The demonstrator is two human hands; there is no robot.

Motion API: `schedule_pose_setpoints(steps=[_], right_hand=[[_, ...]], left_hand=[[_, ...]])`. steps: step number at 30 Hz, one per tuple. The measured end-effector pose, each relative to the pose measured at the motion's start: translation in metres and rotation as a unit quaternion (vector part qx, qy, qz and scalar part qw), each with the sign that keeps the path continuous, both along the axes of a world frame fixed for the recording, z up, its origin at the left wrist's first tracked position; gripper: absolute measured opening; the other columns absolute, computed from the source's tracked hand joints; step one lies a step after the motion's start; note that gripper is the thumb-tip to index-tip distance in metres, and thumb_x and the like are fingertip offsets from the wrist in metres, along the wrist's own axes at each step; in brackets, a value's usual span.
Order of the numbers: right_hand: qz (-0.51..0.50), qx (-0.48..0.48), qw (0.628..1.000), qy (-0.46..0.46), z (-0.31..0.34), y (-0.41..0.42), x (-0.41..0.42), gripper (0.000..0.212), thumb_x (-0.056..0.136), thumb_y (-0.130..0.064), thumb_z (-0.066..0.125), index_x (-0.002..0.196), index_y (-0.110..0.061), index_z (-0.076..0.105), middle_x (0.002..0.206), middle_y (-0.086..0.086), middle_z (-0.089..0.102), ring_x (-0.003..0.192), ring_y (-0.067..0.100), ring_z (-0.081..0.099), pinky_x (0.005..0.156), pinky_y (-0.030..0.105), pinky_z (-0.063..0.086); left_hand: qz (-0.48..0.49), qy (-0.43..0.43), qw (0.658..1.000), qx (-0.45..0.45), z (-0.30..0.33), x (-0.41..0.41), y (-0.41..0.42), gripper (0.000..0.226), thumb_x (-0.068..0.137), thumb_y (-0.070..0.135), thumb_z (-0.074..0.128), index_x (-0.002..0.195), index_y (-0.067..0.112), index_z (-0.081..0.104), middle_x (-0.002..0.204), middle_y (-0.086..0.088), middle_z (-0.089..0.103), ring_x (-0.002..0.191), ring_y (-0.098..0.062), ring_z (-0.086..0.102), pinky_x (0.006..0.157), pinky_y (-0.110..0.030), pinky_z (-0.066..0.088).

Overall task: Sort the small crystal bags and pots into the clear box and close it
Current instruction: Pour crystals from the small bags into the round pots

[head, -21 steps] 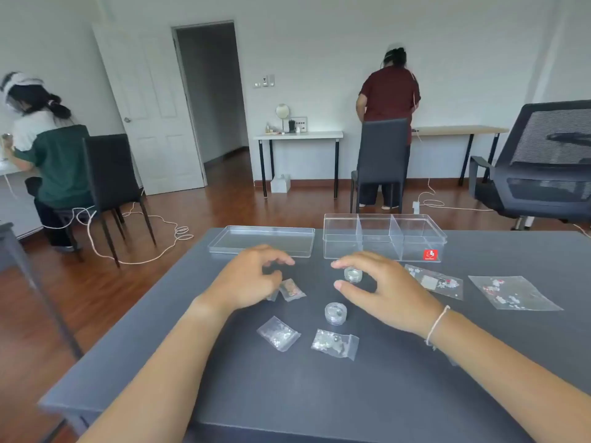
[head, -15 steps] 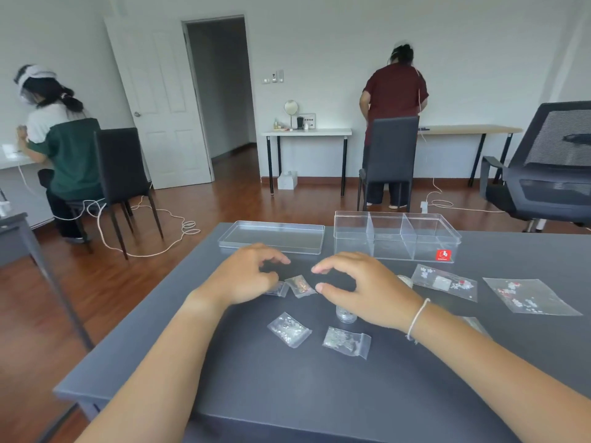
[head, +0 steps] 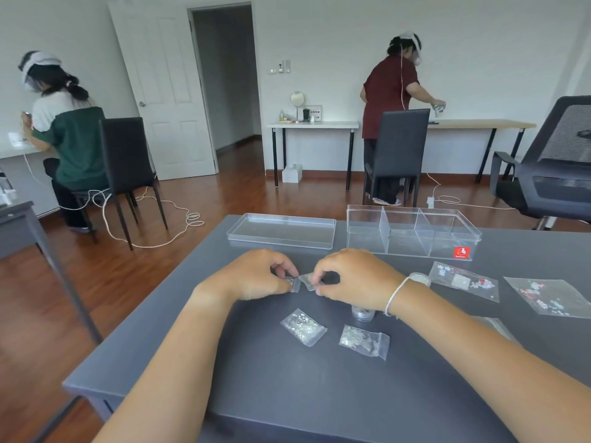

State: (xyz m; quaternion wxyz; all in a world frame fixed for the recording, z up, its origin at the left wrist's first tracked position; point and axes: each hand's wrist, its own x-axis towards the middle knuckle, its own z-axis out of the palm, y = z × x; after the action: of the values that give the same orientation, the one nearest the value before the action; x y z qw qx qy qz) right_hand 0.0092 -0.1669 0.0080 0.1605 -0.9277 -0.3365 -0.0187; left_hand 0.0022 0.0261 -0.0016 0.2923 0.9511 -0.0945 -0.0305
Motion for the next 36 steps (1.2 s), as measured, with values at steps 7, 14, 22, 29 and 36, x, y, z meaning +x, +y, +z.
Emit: schedule_pose_setpoints(steps=[7,14,22,29,36], right_hand=[[-0.019,0.113,0.993,0.001,0.009,-0.018,-0.003,0.013,0.084,-0.023,0.054,0.079,-0.025,0.066,0.083,-0.016,0.069,0.085,0.012,0.063,0.077,0.027,0.044],[-0.095,0.299,0.947,-0.076,0.035,-0.048,0.023,0.012,0.085,-0.017,0.056,0.080,-0.021,0.066,0.077,-0.005,0.067,0.067,0.007,0.058,0.067,0.025,0.045],[-0.184,0.289,0.934,-0.098,0.028,-0.061,0.062,0.024,0.086,-0.010,0.050,0.095,-0.021,0.069,0.097,0.001,0.071,0.081,0.014,0.056,0.086,0.033,0.047],[-0.195,0.241,0.946,-0.096,0.021,-0.054,0.072,0.029,0.087,-0.007,0.045,0.101,-0.019,0.068,0.111,0.005,0.069,0.100,0.024,0.061,0.096,0.040,0.045],[-0.210,0.315,0.916,-0.136,0.027,-0.053,0.077,0.028,0.087,-0.006,0.044,0.098,-0.020,0.066,0.095,0.005,0.069,0.094,0.031,0.058,0.095,0.051,0.041]], left_hand=[[-0.003,-0.003,1.000,-0.002,-0.002,0.001,-0.002,0.015,0.076,0.034,0.061,0.087,0.045,0.058,0.093,0.021,0.050,0.081,0.005,0.048,0.072,-0.013,0.034],[-0.026,0.021,0.999,-0.026,-0.003,-0.001,-0.005,0.019,0.076,0.033,0.067,0.092,0.041,0.059,0.087,0.015,0.050,0.067,0.004,0.049,0.065,-0.009,0.034],[-0.010,-0.064,0.997,-0.048,-0.006,0.002,-0.013,0.019,0.073,0.024,0.071,0.077,0.037,0.057,0.075,0.013,0.049,0.054,0.009,0.046,0.053,-0.004,0.035],[-0.014,-0.125,0.987,-0.096,-0.007,0.003,-0.019,0.026,0.070,0.023,0.075,0.075,0.041,0.056,0.075,0.013,0.049,0.056,0.009,0.046,0.055,-0.002,0.035],[-0.008,-0.166,0.978,-0.128,-0.005,0.003,-0.023,0.022,0.070,0.022,0.075,0.058,0.035,0.063,0.072,0.010,0.047,0.054,0.004,0.046,0.058,-0.003,0.035]])
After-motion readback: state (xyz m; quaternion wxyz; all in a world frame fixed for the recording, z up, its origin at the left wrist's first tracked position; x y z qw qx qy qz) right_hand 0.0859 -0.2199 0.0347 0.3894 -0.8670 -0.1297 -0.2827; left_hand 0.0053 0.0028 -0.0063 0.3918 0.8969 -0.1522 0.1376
